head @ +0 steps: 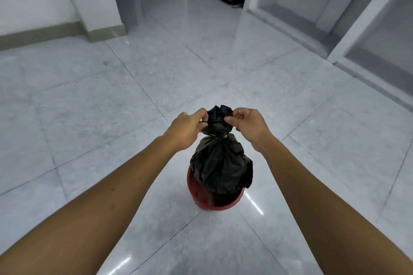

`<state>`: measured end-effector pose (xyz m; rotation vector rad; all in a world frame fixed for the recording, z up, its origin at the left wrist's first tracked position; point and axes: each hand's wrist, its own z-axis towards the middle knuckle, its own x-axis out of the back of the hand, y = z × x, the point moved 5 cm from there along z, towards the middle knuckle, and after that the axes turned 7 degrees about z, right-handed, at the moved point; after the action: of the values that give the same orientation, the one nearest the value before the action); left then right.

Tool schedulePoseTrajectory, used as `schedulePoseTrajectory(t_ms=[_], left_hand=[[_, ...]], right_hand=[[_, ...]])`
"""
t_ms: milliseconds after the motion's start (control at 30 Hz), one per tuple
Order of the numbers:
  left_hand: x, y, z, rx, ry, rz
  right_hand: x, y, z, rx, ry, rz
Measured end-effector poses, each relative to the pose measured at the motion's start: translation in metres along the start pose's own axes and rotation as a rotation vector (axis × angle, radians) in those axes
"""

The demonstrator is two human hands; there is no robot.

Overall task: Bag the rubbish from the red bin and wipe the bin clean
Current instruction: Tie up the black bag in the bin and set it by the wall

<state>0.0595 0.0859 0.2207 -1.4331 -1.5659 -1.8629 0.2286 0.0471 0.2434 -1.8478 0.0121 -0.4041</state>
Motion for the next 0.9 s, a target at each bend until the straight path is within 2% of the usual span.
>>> schedulePoseTrajectory(t_ms=[133, 300, 433, 533, 667, 767, 900], left_hand=[[0.131, 0.066, -0.035, 0.066, 0.103, -0.13], [0.309, 0.124, -0.08, 0.16, 0.331, -0.417], [0.422, 0.13, -0.092, 0.148, 0.373, -0.413], [0.497, 0.117, -0.097, 0.139, 0.454, -0.349], [0.579, 0.078, -0.101, 0.159, 0.595, -0.212], [0.629, 0.041, -0.096, 0.175, 0.632, -0.153], [0.679, -0.021, -0.077, 0.265, 0.66, -0.051]], right_hand=[[0.013, -0.149, -0.031, 0.059, -0.055, 0.083], [0.008, -0.349, -0.069, 0.195, -0.176, -0.03], [-0.025, -0.463, -0.077, 0.3, -0.266, -0.081], [-0.064, -0.53, -0.073, 0.344, -0.319, -0.094], [-0.125, -0.598, -0.063, 0.437, -0.291, -0.206], [-0.172, -0.633, -0.048, 0.497, -0.262, -0.282], [-0.239, -0.659, -0.012, 0.529, -0.283, -0.197]])
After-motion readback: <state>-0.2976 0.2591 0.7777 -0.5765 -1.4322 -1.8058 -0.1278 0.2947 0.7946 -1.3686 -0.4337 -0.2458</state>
